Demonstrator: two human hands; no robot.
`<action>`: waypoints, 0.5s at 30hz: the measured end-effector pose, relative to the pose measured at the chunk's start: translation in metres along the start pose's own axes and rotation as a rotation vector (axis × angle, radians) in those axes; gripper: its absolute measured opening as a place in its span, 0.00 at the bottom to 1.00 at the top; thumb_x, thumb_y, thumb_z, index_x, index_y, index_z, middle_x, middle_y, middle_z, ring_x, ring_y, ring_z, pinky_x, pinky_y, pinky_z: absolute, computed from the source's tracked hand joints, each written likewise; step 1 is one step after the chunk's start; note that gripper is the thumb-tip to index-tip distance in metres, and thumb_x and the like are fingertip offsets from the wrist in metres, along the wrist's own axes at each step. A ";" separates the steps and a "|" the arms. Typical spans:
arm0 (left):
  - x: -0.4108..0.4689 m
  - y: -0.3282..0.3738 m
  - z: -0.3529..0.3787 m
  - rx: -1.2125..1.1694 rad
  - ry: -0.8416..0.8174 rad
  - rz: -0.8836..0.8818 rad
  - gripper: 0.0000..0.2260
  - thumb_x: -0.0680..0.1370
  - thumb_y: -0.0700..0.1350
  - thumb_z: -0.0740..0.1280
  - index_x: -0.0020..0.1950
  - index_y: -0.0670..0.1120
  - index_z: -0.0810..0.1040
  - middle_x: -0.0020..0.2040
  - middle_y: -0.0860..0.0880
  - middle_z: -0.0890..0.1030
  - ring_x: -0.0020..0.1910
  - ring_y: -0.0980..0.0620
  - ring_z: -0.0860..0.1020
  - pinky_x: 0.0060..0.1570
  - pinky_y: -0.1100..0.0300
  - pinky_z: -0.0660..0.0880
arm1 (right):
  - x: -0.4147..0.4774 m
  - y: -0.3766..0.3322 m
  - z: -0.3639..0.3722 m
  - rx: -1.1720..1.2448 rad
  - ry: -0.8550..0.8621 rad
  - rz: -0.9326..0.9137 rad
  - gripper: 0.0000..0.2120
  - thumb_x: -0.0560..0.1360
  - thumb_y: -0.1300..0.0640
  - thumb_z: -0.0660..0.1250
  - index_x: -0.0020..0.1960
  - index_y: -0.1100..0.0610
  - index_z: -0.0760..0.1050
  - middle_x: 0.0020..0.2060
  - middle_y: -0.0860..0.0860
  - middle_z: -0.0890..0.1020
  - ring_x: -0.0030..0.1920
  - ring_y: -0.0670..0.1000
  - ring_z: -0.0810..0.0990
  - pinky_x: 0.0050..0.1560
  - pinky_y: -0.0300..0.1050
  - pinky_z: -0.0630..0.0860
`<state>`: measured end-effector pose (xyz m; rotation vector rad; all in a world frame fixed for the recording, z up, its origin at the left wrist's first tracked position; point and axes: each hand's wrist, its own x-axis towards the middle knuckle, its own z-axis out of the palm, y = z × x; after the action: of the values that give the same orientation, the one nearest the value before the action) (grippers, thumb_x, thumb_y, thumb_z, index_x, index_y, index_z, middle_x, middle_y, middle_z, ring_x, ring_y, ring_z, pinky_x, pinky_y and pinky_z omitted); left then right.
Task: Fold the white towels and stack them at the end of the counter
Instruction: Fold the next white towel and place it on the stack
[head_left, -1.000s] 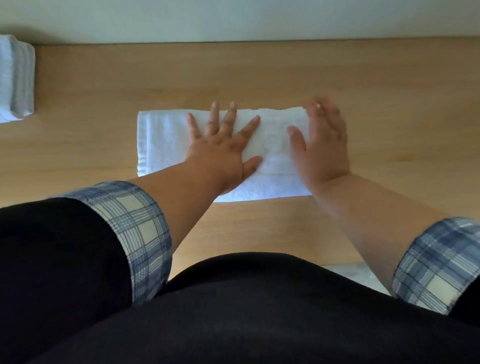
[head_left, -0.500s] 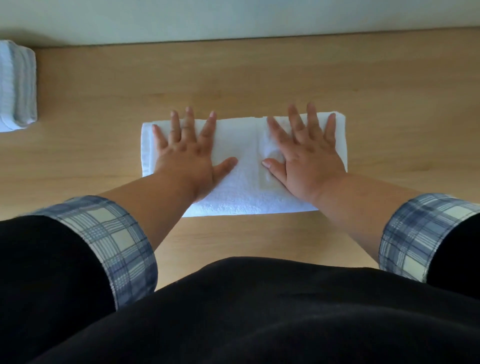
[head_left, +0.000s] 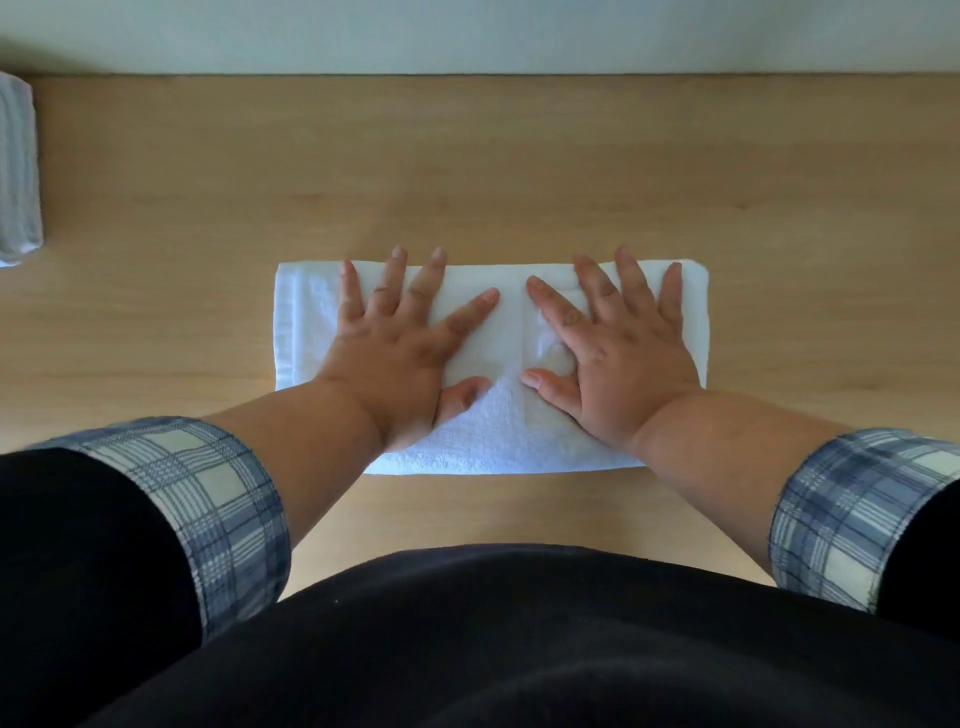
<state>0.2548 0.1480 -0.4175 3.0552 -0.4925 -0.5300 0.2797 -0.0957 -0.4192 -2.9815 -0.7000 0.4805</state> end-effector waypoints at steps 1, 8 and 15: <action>0.000 -0.001 0.000 -0.005 0.001 -0.001 0.33 0.73 0.74 0.37 0.72 0.65 0.26 0.79 0.47 0.40 0.78 0.36 0.41 0.71 0.30 0.41 | 0.001 0.000 -0.001 0.004 -0.010 0.001 0.37 0.74 0.24 0.42 0.79 0.38 0.48 0.79 0.55 0.58 0.78 0.67 0.52 0.73 0.74 0.44; 0.003 -0.004 0.001 -0.040 -0.004 0.019 0.32 0.73 0.74 0.35 0.73 0.66 0.27 0.78 0.49 0.42 0.78 0.37 0.42 0.71 0.30 0.40 | 0.005 0.001 0.000 0.020 -0.041 -0.001 0.38 0.74 0.24 0.43 0.80 0.40 0.50 0.78 0.55 0.60 0.78 0.65 0.53 0.73 0.74 0.43; 0.003 -0.007 0.002 -0.073 0.028 0.061 0.33 0.75 0.72 0.40 0.77 0.62 0.39 0.78 0.47 0.48 0.77 0.36 0.49 0.71 0.29 0.43 | 0.005 0.003 0.007 0.020 -0.007 -0.011 0.38 0.74 0.24 0.44 0.80 0.40 0.50 0.77 0.54 0.61 0.77 0.65 0.54 0.73 0.73 0.42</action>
<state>0.2590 0.1534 -0.4204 2.9638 -0.5509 -0.4916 0.2831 -0.0969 -0.4281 -2.9573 -0.7075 0.4949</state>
